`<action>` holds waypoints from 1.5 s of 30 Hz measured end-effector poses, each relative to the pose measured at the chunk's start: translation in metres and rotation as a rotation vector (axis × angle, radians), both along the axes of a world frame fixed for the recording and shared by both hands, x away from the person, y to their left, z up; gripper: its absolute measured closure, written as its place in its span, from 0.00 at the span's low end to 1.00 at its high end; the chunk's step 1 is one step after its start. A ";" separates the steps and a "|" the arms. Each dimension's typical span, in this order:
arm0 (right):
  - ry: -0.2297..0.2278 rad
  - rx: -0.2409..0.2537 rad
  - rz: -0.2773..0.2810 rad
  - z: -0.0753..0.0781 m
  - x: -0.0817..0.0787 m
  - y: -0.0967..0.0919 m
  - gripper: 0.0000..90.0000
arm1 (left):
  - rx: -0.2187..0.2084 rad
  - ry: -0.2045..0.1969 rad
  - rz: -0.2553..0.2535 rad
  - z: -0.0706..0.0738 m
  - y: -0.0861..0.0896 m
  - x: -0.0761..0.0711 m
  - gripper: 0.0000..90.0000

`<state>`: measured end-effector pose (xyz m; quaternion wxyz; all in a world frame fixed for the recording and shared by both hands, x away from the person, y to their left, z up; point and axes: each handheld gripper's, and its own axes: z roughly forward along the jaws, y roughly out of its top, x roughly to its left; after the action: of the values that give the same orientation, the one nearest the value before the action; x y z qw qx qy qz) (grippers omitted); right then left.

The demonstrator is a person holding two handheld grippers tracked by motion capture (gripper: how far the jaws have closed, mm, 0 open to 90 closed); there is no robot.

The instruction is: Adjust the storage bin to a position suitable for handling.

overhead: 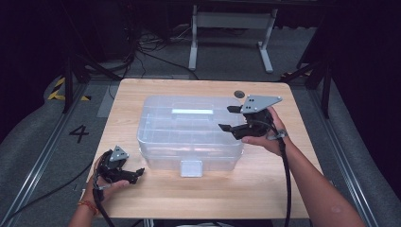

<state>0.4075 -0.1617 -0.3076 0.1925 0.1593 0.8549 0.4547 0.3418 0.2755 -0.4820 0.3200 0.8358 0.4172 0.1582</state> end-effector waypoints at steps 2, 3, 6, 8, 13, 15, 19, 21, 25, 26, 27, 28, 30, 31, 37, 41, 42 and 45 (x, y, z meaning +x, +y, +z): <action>0.008 -0.004 0.008 0.000 0.002 0.004 0.39 | -0.003 0.004 0.001 0.000 0.000 0.000 0.06; 0.008 -0.007 0.010 0.000 0.002 0.006 0.39 | -0.004 0.004 0.002 0.000 0.000 0.000 0.06; 0.013 -0.010 0.020 0.000 0.004 0.010 0.40 | -0.003 0.004 0.001 0.000 0.000 0.000 0.06; 0.017 -0.014 0.024 0.000 0.005 0.014 0.40 | -0.004 0.004 0.002 0.000 0.000 0.000 0.06; 0.019 -0.026 0.045 0.001 0.008 0.023 0.42 | -0.004 0.004 0.002 0.000 0.000 0.000 0.06; 0.018 -0.031 0.051 0.002 0.008 0.026 0.43 | -0.004 0.003 0.003 0.000 0.000 0.000 0.06; 0.022 -0.033 0.053 0.003 0.010 0.031 0.44 | -0.003 0.002 0.003 0.000 0.000 0.000 0.06; 0.019 -0.040 0.051 0.003 0.012 0.034 0.46 | -0.004 0.003 0.002 0.000 0.000 0.000 0.06; 0.015 -0.056 0.052 0.003 0.015 0.038 0.49 | -0.004 0.004 0.003 0.000 0.000 0.000 0.06; 0.016 -0.057 0.049 0.003 0.015 0.039 0.49 | -0.004 0.004 0.003 0.000 0.000 0.000 0.06; 0.016 -0.057 0.049 0.003 0.015 0.039 0.49 | -0.004 0.004 0.003 0.000 0.000 0.000 0.06; 0.019 -0.058 0.049 0.003 0.016 0.040 0.50 | -0.002 0.002 0.003 0.000 0.000 0.000 0.06; 0.026 -0.059 0.055 0.004 0.018 0.043 0.54 | -0.003 0.003 0.003 0.000 0.000 0.000 0.06; 0.029 -0.059 0.058 0.003 0.019 0.043 0.56 | -0.003 0.003 0.003 0.000 0.000 0.000 0.06; 0.026 -0.068 0.057 0.003 0.022 0.048 0.71 | -0.006 -0.002 0.009 0.000 0.000 -0.001 0.08; 0.022 -0.071 0.060 0.003 0.023 0.049 0.81 | -0.004 -0.005 0.009 0.000 0.000 -0.001 0.08; 0.023 -0.075 0.066 0.003 0.023 0.049 0.82 | -0.005 -0.005 0.011 0.000 0.000 -0.002 0.09; 0.003 -0.098 0.063 0.004 0.023 0.051 0.83 | -0.018 -0.013 0.015 0.000 0.000 -0.003 0.17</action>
<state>0.4301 -0.1106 -0.3036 0.1844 0.1231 0.8809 0.4181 0.3390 0.2758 -0.4816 0.3290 0.8286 0.4229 0.1621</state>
